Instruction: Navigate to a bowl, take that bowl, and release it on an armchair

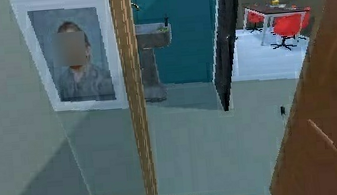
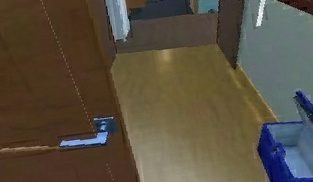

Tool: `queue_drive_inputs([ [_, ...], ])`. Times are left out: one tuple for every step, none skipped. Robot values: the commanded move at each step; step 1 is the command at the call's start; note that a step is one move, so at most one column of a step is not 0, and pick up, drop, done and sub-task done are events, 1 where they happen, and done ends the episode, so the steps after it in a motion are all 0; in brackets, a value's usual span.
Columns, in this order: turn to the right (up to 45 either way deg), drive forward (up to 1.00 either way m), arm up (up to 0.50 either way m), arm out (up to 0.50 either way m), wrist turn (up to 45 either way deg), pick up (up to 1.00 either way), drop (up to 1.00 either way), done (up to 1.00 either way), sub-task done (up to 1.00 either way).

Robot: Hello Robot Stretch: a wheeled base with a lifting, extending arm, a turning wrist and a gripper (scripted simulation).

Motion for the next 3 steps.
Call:
queue_drive_inputs([
  [0.0, 0.45, 0.00, 0.00, 0.0, 0.00, 0.00, 0.00, 0.00],
  [27.0, 0.00, 0.00, 0.00, 0.0, 0.00, 0.00, 0.00, 0.00],
  [0.0, 0.90, 0.00, 0.00, 0.0, 0.00, 0.00, 0.00, 0.00],
])
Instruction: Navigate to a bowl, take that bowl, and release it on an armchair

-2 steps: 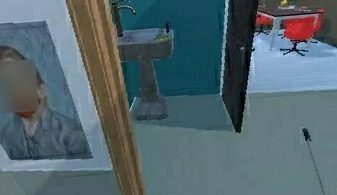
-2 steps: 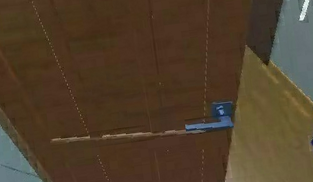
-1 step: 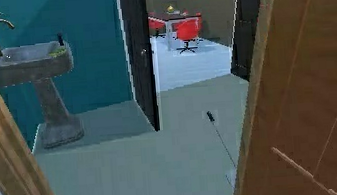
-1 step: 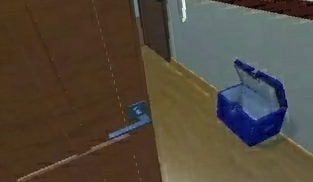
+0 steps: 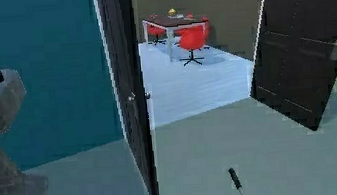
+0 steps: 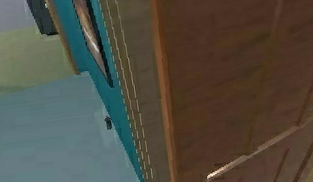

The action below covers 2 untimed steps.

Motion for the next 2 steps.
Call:
queue_drive_inputs([
  [-3.0, 0.00, 0.00, 0.00, 0.0, 0.00, 0.00, 0.00, 0.00],
  [0.0, 0.35, 0.00, 0.00, 0.0, 0.00, 0.00, 0.00, 0.00],
])
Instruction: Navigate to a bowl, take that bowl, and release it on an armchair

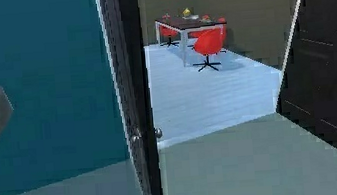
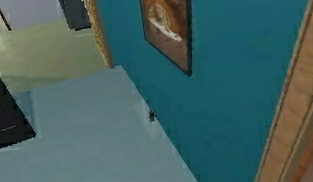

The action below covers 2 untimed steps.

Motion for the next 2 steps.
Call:
queue_drive_inputs([
  [45.0, 0.00, 0.00, 0.00, 0.0, 0.00, 0.00, 0.00, 0.00],
  [24.0, 0.00, 0.00, 0.00, 0.0, 0.00, 0.00, 0.00, 0.00],
])
